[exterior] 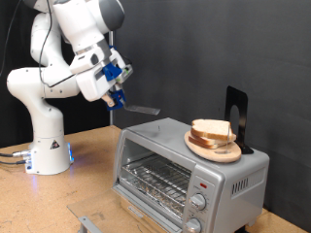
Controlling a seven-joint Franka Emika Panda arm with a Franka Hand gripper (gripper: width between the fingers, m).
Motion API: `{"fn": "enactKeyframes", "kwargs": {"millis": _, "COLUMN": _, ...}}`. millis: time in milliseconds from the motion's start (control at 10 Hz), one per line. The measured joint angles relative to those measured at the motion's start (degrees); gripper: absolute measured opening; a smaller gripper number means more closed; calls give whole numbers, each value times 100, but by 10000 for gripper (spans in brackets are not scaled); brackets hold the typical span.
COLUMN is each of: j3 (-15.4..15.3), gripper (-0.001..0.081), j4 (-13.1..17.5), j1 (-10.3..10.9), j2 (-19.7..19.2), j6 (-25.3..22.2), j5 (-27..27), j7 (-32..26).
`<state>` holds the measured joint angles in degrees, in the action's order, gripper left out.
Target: Make a piece of toast with the oven
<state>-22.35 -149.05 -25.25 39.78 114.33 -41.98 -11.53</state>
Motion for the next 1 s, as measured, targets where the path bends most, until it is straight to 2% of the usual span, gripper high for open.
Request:
{"fn": "enactKeyframes", "kwargs": {"millis": 300, "j3": -163, "gripper": 479, "j4": 703, "j1": -170, "j2": -594, "j6": -321, "j5": 732, "j7": 301}}
{"fn": "enactKeyframes", "kwargs": {"millis": 600, "j3": -435, "gripper": 479, "j4": 950, "j1": -309, "j2": -1094, "j6": 464, "j5": 1005, "j7": 313}}
{"fn": "enactKeyframes", "kwargs": {"millis": 1000, "j3": -673, "gripper": 479, "j4": 1283, "j1": -363, "j2": -1625, "j6": 662, "j5": 1341, "j7": 425}}
